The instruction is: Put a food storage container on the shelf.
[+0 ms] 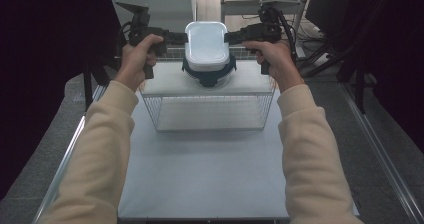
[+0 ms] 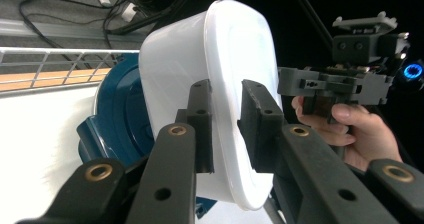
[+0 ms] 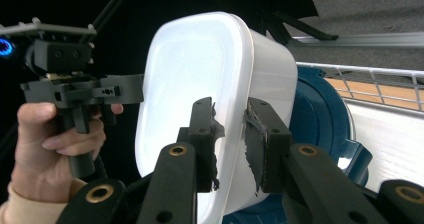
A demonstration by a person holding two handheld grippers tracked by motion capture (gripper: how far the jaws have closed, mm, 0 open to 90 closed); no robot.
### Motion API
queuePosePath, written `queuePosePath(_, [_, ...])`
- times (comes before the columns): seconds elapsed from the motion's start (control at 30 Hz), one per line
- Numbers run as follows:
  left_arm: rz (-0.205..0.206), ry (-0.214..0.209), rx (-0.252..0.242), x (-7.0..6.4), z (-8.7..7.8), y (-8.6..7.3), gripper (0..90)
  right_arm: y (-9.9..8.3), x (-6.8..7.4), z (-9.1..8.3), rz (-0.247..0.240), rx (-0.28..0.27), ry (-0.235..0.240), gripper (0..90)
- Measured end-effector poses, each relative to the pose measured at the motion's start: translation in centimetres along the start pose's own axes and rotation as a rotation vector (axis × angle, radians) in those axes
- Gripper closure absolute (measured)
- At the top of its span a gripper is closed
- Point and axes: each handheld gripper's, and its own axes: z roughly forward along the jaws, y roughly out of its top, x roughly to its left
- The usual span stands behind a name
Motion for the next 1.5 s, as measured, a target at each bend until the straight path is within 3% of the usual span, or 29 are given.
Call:
queuePosePath(0.17, [-0.07,-0.024,-0.014,1.4,0.8,0.4,75.5,0.3,-0.9,0.4,0.054,-0.007,0.013,72.2])
queuePosePath(0.3, [-0.094,-0.032,-0.013,2.0,1.5,0.5,73.7,0.4,-1.6,0.6,0.102,-0.015,0.011,71.8])
queuePosePath(0.7, [-0.106,-0.052,-0.023,2.7,1.8,0.1,72.1,0.3,-2.0,0.7,0.112,-0.02,0.002,70.8])
queuePosePath(0.8, [-0.098,-0.048,-0.016,2.7,2.0,0.1,64.1,0.2,-2.0,0.7,0.116,-0.023,0.005,69.9])
queuePosePath(0.83, [-0.079,-0.032,-0.024,2.5,2.0,-0.1,58.0,0.1,-1.9,0.7,0.105,-0.023,-0.009,57.0])
queuePosePath(0.87, [-0.068,-0.013,-0.035,2.3,1.9,-0.1,51.5,0.1,-1.8,0.7,0.099,-0.036,-0.028,49.7])
queuePosePath(0.93, [-0.056,0.004,-0.047,2.1,1.7,-0.2,41.4,0.0,-1.6,0.5,0.086,-0.047,-0.043,46.6])
queuePosePath(1.0, [-0.023,0.017,-0.069,1.4,0.8,-0.5,35.4,-0.1,-0.7,-0.4,0.028,-0.077,-0.061,38.4])
queuePosePath(1.1, [0.021,0.049,-0.084,0.8,-0.4,-0.9,30.0,-0.4,0.2,-1.6,-0.032,-0.108,-0.062,34.2])
queuePosePath(1.13, [0.021,0.049,-0.084,0.8,-0.4,-0.9,28.8,-0.4,0.2,-1.6,-0.032,-0.108,-0.062,34.2])
queuePosePath(1.2, [0.065,0.102,-0.095,0.2,-1.7,-1.7,27.0,-1.1,1.2,-2.6,-0.113,-0.105,-0.068,31.8])
queuePosePath(1.3, [0.08,0.102,-0.097,0.0,-2.5,-2.4,25.6,-2.0,1.9,-3.6,-0.175,-0.094,-0.069,30.9])
queuePosePath(1.4, [0.136,0.127,-0.085,-0.2,-3.5,-3.9,24.6,-3.1,2.3,-4.2,-0.22,-0.086,-0.056,30.1])
queuePosePath(1.47, [0.148,0.135,-0.086,-0.3,-3.7,-4.3,24.3,-3.4,2.3,-4.3,-0.232,-0.085,-0.054,29.7])
queuePosePath(1.5, [0.168,0.134,-0.085,-0.3,-4.1,-5.0,24.2,-4.3,2.3,-4.7,-0.264,-0.086,-0.051,28.6])
